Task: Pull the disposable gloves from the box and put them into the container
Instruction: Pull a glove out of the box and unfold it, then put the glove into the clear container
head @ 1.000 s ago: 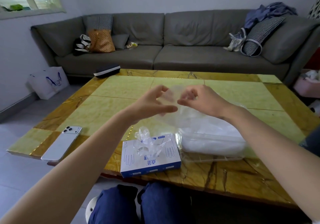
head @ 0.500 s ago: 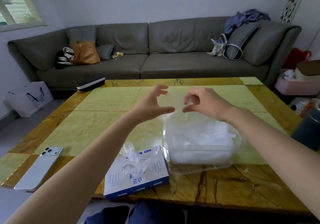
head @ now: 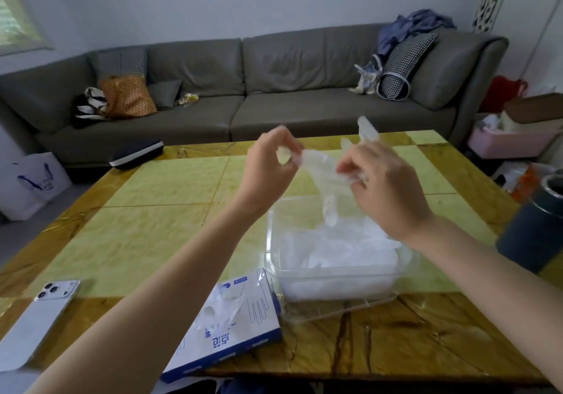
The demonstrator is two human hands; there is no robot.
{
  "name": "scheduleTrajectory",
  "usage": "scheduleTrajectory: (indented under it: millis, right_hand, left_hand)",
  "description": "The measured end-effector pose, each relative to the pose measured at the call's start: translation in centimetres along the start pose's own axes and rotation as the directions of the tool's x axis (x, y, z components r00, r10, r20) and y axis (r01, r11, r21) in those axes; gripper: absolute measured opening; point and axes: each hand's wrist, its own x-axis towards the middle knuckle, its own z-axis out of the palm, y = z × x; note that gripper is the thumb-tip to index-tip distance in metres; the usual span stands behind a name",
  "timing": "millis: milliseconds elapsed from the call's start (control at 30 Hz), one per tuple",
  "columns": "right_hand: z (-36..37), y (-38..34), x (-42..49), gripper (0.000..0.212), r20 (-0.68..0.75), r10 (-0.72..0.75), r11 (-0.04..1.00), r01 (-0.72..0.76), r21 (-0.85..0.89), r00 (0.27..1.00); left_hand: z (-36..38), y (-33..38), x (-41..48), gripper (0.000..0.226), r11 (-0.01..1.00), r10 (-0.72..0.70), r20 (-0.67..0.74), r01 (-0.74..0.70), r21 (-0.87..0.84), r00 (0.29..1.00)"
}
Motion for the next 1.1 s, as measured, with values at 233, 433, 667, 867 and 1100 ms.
scheduleTrajectory:
  millis: [233,433,667,867,1100]
  right_hand:
    - [3.4,-0.8,-4.2,0.033,0.615,0.095,0.976,-0.194,0.095,0.783]
    - [5.5,-0.1,-4.2,0.039,0.906,0.196,0.902,-0.43,-0.017,0.375]
    - [5.6,2.2,-2.9,0.019,0.731,0.329,0.787,-0.602,0.138,0.598]
    - [8.3,3.1,-4.6,0.04,0.896,0.237,0.962,-0.221,-0.161,0.377]
    - [9.9,6.1,-6.2,0.069,0.933,0.341,0.938,-0.108,-0.33,0.112]
  left_hand:
    - [1.3,-6.2,-4.5,0.019,0.907,-0.129,0.429,-0.069,0.416,0.894]
    - [3.1,-7.0,-4.8,0.017,0.727,-0.163,0.676,-0.376,0.574,0.718]
    - [4.2,-6.2,-3.8,0.034,0.707,-0.204,0.674,-0.37,0.603,0.71]
    - [7.5,-7.2,-5.6,0.053,0.678,-0.423,0.76,-0.384,0.627,0.494]
    - [9.6,-8.8,-6.0,0.071,0.64,-0.538,0.767,-0.422,0.642,0.35]
